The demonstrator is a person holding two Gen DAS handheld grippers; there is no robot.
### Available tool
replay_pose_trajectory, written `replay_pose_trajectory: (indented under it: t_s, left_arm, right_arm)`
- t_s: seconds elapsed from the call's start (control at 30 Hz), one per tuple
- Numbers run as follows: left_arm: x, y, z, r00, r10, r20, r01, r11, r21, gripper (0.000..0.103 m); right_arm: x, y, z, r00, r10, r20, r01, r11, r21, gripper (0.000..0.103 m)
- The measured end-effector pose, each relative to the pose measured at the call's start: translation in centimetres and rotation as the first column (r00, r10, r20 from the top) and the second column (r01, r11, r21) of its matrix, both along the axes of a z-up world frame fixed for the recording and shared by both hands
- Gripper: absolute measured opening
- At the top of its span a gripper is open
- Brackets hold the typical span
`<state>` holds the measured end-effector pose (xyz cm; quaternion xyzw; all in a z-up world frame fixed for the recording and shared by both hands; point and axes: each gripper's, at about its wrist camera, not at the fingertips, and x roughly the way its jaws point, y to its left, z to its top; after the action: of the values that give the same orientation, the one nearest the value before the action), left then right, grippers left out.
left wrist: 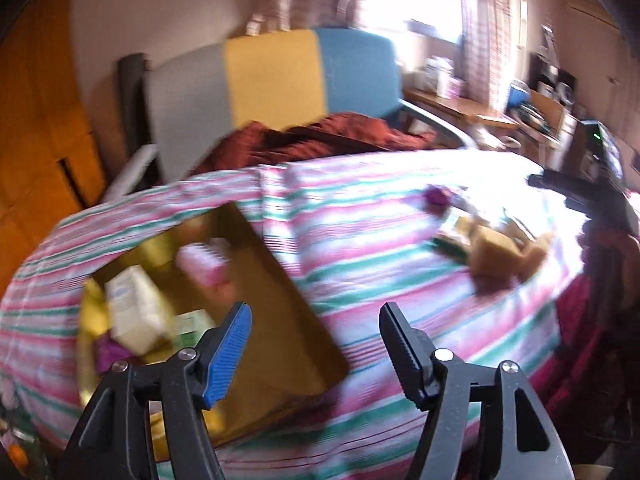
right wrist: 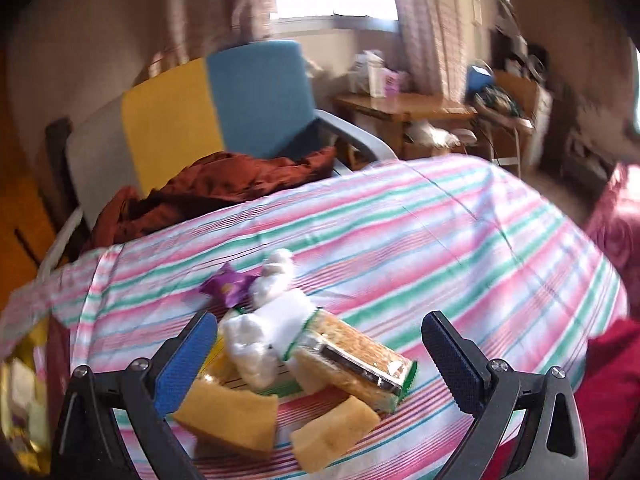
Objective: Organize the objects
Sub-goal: 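Move both grippers to the pile and grasp the yellow sponge with the left gripper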
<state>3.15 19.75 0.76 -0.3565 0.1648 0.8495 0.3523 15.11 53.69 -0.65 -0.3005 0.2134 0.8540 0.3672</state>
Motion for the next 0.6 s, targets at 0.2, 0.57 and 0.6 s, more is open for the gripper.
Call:
replay_pose_trajectory:
  t_s: [0.2, 0.57, 0.6]
  left_arm:
    - [0.7, 6.4, -1.4, 0.983, -0.145, 0.113, 0.145, 0.989, 0.006, 0.068]
    - [2.5, 17.0, -4.2, 0.922, -0.338, 0.186, 0.349, 0.937, -0.025, 0.081]
    - [2.4, 17.5, -4.3, 0.919, -0.348, 0.184, 0.359, 0.933, -0.029, 0.082]
  right_arm:
    - [1.5, 1.8, -0.5, 0.995, -0.067, -0.073, 0.058, 0.991, -0.118, 0.103]
    - [4.2, 4.1, -1.2, 0.970, -0.159, -0.187, 0.102, 0.954, -0.282, 0.103]
    - [4.5, 4.3, -1.3, 0.966, -0.171, -0.195, 0.108, 0.949, -0.294, 0.103]
